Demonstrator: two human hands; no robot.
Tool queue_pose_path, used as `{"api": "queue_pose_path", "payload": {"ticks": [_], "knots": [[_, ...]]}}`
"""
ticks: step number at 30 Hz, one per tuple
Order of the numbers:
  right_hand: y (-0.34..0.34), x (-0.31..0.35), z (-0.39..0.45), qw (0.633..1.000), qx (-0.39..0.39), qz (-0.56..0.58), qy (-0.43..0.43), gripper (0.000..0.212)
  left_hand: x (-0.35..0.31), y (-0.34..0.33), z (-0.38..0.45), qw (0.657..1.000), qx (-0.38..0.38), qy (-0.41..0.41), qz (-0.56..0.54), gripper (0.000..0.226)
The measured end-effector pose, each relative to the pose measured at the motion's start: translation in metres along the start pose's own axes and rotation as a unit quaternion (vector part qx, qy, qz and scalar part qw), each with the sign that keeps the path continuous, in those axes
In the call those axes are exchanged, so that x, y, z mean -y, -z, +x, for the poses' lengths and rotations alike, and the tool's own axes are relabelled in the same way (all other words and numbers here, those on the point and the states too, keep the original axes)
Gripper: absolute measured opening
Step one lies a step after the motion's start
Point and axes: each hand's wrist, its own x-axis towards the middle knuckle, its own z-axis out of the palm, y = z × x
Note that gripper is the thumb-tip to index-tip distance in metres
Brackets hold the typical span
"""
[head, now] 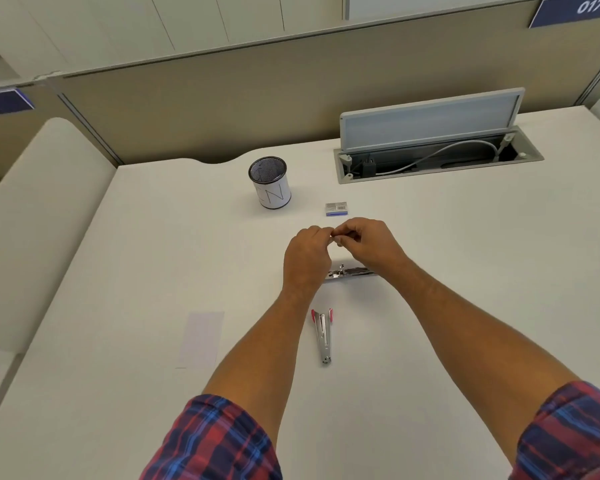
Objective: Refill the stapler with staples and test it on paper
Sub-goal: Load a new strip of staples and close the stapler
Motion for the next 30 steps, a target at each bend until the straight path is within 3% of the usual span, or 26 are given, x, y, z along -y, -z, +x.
{"api": "queue_pose_path", "payload": {"ticks": [15,18,23,30], "knots": [[-0.008,0.020,-0.057,0.994,0.014,0.106,-0.019,0.015,-0.009,0.041,-0.054,0.999,0.006,0.021,-0.038,0.020],[-0.007,0.016,-0.065,0.994,0.032,0.107,-0.022,0.011,-0.013,0.039,-0.065,0.999,0.002,0.024,-0.045,0.025],[-0.004,0.008,-0.080,0.991,0.059,0.117,-0.040,0.018,-0.011,0.033,-0.078,0.998,0.033,0.034,-0.050,0.014],[-0.006,-0.004,-0.089,0.993,0.031,0.094,-0.059,0.017,-0.009,0.027,-0.081,0.999,0.033,0.009,-0.039,0.016]]}}
